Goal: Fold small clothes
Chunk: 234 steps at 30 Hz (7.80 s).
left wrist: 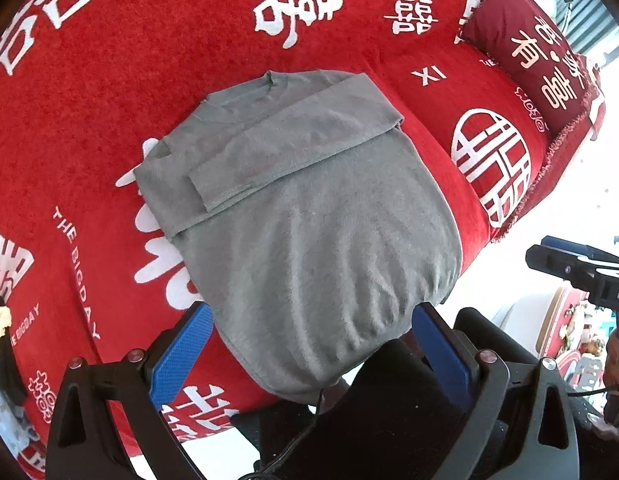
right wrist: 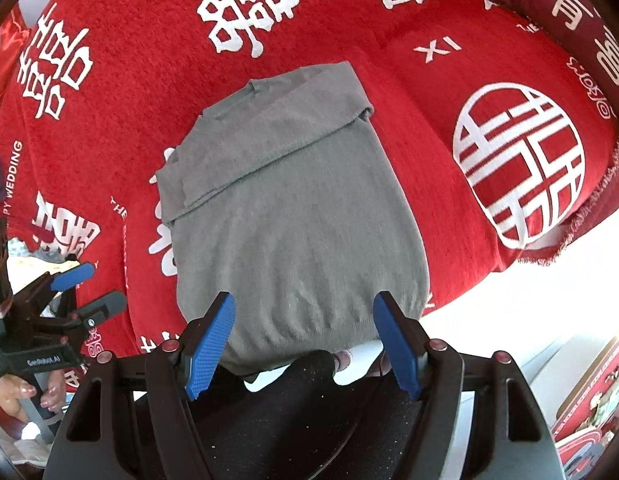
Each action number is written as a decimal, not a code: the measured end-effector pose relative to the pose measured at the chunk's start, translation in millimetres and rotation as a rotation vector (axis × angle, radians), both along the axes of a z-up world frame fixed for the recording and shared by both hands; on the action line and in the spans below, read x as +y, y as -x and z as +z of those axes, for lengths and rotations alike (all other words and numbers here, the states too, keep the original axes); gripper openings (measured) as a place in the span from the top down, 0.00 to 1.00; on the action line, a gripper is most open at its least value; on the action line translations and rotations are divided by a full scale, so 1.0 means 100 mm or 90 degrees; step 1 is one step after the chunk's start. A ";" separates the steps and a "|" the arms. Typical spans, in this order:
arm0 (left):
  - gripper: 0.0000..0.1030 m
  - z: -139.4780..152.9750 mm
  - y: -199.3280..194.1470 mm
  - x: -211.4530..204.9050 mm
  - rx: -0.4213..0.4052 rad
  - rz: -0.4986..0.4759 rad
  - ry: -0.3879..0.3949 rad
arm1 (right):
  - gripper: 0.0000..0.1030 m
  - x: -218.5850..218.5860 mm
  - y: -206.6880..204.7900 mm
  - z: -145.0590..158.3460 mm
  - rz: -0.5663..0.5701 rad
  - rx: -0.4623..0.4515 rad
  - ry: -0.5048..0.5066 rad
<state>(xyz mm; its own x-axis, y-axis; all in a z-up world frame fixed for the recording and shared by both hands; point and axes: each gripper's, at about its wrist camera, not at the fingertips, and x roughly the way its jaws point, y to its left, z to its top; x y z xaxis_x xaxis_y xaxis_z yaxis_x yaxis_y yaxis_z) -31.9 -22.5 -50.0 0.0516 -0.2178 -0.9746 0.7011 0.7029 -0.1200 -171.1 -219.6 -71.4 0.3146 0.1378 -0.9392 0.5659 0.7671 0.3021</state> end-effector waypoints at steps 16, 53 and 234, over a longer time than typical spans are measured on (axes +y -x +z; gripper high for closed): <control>0.02 0.11 0.42 -0.43 -0.044 0.108 -0.018 | 0.27 -0.64 0.22 0.12 0.104 -0.052 -0.013; 0.02 -1.77 0.86 1.04 0.077 0.297 0.002 | 0.24 -0.54 0.54 -2.17 0.249 0.089 -0.205; 0.47 -2.23 -2.75 -0.06 -0.053 0.455 -0.031 | 0.83 -1.78 -2.73 -1.93 0.194 -0.019 -0.054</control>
